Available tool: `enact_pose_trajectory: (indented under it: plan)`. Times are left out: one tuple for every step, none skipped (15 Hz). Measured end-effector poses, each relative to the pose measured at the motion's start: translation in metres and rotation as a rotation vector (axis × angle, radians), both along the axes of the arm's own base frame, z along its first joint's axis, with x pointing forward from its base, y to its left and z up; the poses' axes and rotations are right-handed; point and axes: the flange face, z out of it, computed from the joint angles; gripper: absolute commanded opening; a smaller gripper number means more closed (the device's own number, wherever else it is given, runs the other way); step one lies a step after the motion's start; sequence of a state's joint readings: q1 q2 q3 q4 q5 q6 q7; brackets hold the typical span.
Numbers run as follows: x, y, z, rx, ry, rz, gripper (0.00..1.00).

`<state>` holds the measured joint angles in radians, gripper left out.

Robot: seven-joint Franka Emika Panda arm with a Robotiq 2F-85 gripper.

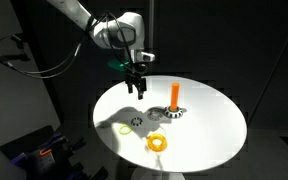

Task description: Remove the colorless ring from the orange rod and put it on the table

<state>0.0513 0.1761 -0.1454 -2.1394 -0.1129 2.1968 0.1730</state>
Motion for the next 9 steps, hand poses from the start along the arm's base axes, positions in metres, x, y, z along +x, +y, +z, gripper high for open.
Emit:
enact_pose_trajectory:
  plan:
    - [-0.002, 0.001, 0.008, 0.020, -0.001, 0.009, 1.00]
    - [-0.003, 0.002, 0.016, 0.037, -0.002, 0.017, 1.00]
    - [-0.005, 0.002, 0.024, 0.050, -0.005, 0.023, 1.00]
    - [-0.007, 0.003, 0.032, 0.058, -0.013, 0.025, 1.00]
    - [-0.008, 0.003, 0.040, 0.062, -0.021, 0.026, 1.00]
    - [-0.010, 0.004, 0.047, 0.064, -0.031, 0.026, 1.00]
    - [-0.012, 0.004, 0.054, 0.065, -0.041, 0.027, 1.00]
    - [-0.014, 0.004, 0.061, 0.066, -0.050, 0.027, 1.00]
    - [-0.016, 0.004, 0.067, 0.066, -0.059, 0.026, 1.00]
